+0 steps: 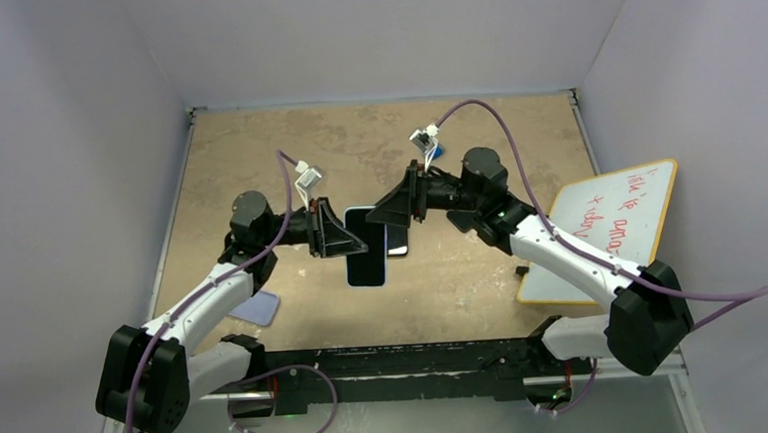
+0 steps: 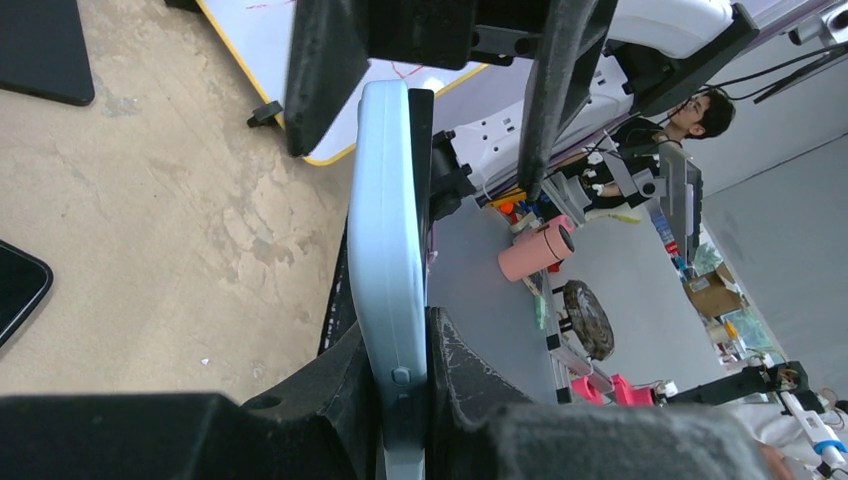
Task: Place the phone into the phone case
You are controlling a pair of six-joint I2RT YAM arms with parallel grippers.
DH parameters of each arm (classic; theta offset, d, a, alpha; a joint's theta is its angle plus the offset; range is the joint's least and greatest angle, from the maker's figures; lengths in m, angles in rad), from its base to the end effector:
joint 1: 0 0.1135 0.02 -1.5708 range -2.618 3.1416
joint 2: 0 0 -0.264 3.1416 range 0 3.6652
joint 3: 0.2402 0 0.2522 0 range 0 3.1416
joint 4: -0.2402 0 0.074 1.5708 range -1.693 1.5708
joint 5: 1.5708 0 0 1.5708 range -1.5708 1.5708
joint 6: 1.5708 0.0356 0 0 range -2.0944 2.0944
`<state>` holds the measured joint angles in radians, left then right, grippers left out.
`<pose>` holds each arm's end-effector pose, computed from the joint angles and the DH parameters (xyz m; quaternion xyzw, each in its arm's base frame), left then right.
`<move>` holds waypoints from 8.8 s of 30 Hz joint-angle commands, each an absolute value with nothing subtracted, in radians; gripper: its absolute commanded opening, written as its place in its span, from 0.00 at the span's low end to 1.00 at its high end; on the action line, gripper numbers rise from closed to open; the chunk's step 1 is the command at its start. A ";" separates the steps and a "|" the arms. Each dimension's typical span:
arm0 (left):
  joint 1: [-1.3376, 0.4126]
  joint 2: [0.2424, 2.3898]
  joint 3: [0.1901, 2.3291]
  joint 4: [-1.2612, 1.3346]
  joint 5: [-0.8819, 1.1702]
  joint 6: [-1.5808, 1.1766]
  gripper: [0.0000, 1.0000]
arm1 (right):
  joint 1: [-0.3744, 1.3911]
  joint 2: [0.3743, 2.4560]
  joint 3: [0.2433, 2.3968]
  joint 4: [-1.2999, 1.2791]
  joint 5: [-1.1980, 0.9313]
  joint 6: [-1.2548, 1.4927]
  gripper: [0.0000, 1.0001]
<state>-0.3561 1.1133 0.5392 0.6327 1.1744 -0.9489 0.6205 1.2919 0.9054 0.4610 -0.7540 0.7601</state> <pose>0.2034 -0.1107 0.2728 0.2187 0.6640 -0.6698 0.2504 0.2271 0.1922 0.3380 -0.2250 0.6498 0.6270 0.3660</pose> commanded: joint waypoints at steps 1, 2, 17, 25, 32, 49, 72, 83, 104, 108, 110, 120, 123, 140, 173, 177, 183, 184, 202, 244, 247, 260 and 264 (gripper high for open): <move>-0.360 1.103 0.570 0.534 1.151 -0.844 0.00 | 0.615 1.281 0.962 0.498 -0.773 0.747 0.57; -0.360 1.103 0.588 0.455 1.132 -0.798 0.00 | 0.615 1.277 0.962 0.492 -0.767 0.744 0.51; -0.359 1.141 0.724 -0.033 0.858 -0.523 0.00 | 0.615 1.270 1.000 0.271 -0.592 0.687 0.00; -0.359 1.067 0.689 0.220 0.919 -0.735 0.00 | 0.604 1.254 0.918 0.397 -0.675 0.778 0.36; -0.359 1.000 0.640 0.468 0.866 -0.908 0.00 | 0.591 1.203 0.823 0.472 -0.734 0.802 0.65; -0.359 0.965 0.577 0.634 0.779 -0.997 0.00 | 0.592 1.271 0.745 0.627 -0.863 0.860 0.59; -0.359 0.928 0.690 0.143 0.612 -0.660 0.32 | 0.597 1.337 0.675 0.841 -0.777 1.033 0.00; -0.359 0.945 0.762 -0.090 0.526 -0.513 0.85 | 0.593 1.363 0.683 0.769 -0.710 1.021 0.00; -0.356 0.930 0.790 -0.420 0.130 -0.427 0.95 | 0.590 2.013 1.272 0.517 -0.419 0.947 0.00; -0.354 0.983 0.797 -0.451 0.079 -0.472 0.97 | 0.589 2.086 1.318 0.511 -0.386 0.972 0.00; -0.350 1.022 0.798 -0.473 0.046 -0.502 0.98 | 0.590 2.114 1.323 0.519 -0.389 0.993 0.00; -0.141 1.074 0.676 -0.480 0.074 -0.693 0.97 | 0.591 2.064 1.297 0.425 -0.349 0.970 0.49; -0.137 1.062 0.670 -0.513 0.007 -0.738 0.95 | 0.589 2.008 1.280 0.386 -0.331 0.932 0.65; -0.132 1.007 0.637 -0.769 -0.339 -1.047 0.80 | 0.588 1.621 1.034 0.253 -0.289 0.807 0.99; -0.132 1.138 0.538 -0.699 -0.341 -1.118 0.34 | 0.589 1.494 0.959 0.183 -0.239 0.777 0.99; -0.132 1.128 0.539 -0.685 -0.317 -1.092 0.14 | 0.588 1.487 0.980 0.103 -0.169 0.772 0.99; -0.137 1.102 0.549 -0.622 -0.230 -0.994 0.00 | 0.589 1.444 0.998 0.009 -0.019 0.800 0.99; -0.142 1.096 0.549 -0.600 -0.208 -0.972 0.00 | 0.588 1.444 1.014 -0.040 0.014 0.808 0.99; -0.471 1.113 0.574 -0.250 0.085 -0.704 0.00 | 0.440 1.614 1.189 -0.539 0.373 1.180 0.97; -0.668 1.076 0.739 -0.385 -0.150 -0.577 1.00 | 0.247 1.910 1.324 -0.643 0.341 1.293 0.88; -0.666 1.060 0.753 -0.412 -0.173 -0.563 1.00 | 0.245 1.922 1.328 -0.637 0.345 1.291 0.86; -0.443 1.118 0.618 -0.341 0.093 -0.625 0.88 | 0.244 1.978 1.367 -0.739 0.382 1.362 0.74; -0.435 1.147 0.616 -0.338 0.082 -0.617 0.87 | 0.242 1.992 1.384 -0.757 0.394 1.375 0.74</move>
<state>-0.4423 1.1316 0.6182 -0.3836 0.0166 -0.6178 0.2474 1.9556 1.3640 -0.6811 0.3351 1.3144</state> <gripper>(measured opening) 0.877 0.747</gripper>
